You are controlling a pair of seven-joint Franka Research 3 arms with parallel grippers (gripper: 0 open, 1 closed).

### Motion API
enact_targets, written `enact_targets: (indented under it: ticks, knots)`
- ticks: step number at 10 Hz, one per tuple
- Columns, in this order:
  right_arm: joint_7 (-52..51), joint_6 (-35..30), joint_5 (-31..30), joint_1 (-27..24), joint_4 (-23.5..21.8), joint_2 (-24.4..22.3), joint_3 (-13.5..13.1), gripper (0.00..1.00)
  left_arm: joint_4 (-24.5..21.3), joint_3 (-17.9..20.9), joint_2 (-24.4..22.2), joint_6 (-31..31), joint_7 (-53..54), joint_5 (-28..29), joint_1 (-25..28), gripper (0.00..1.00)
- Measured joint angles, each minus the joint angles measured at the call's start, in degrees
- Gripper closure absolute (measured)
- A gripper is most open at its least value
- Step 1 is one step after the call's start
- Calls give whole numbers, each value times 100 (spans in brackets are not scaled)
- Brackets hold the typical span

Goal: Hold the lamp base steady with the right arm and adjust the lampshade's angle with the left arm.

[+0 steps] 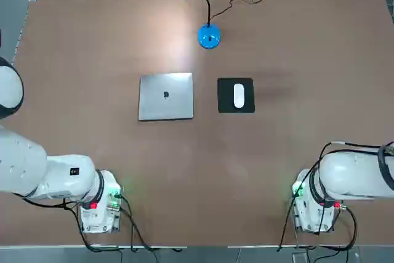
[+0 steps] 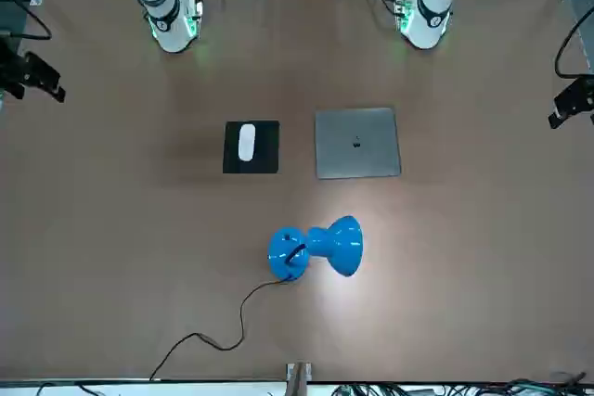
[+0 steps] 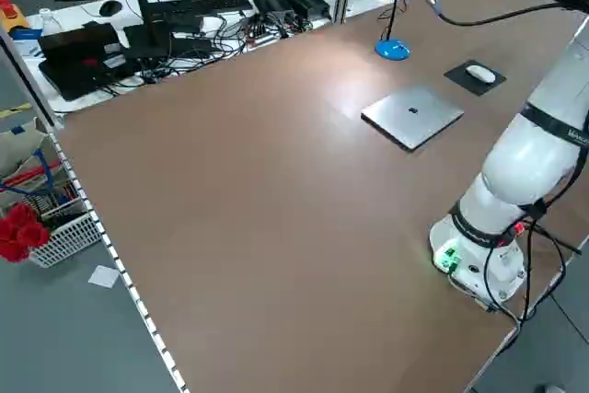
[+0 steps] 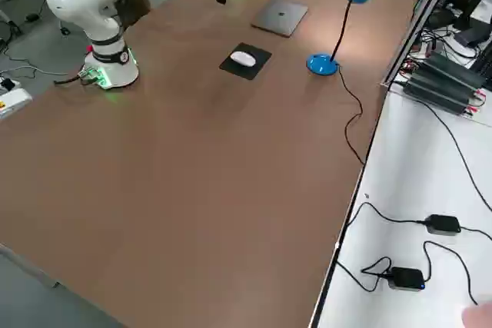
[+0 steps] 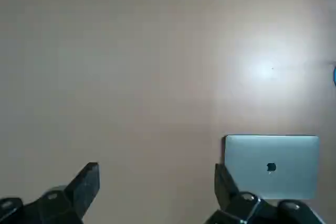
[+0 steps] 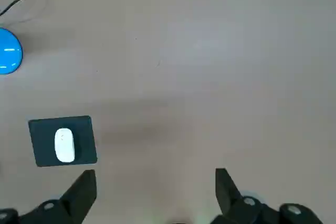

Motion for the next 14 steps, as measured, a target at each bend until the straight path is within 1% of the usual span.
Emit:
enact_targets:
  ticks: [4,5,6,7,8,9,10,11,12,13,14]
  knots:
    - [-2,177,0,16,14,44,3,0,41,-7,42,9,-2,0,-4,2]
    - [-5,206,5,57,-5,69,11,0,231,-50,131,27,-5,0,-13,1]
    - [-13,391,11,145,-112,100,40,0,533,-125,282,28,-24,0,-21,2]
    - [-13,762,45,250,-351,137,142,0,763,-167,434,29,-36,0,-44,2]
    - [-9,1256,200,330,-694,188,318,0,921,-200,583,42,-36,0,-75,2]
    - [-8,1845,452,391,-1034,281,560,0,1097,-266,766,68,-36,0,-91,2]
    - [-3,2602,600,460,-1327,463,895,0,1289,-381,977,111,-35,0,-99,2]
    - [21,3509,649,517,-1547,746,1309,0,1471,-510,1171,155,-18,-1,-108,1]
    - [47,4522,650,575,-1689,1161,1747,0,1581,-669,1311,204,-17,-1,-115,1]
    - [59,5531,605,683,-1751,1691,2079,0,1627,-767,1410,232,-6,-1,-164,0]
    - [27,6462,134,826,-1719,2334,2242,0,1634,-791,1492,258,-4,-1,-284,0]
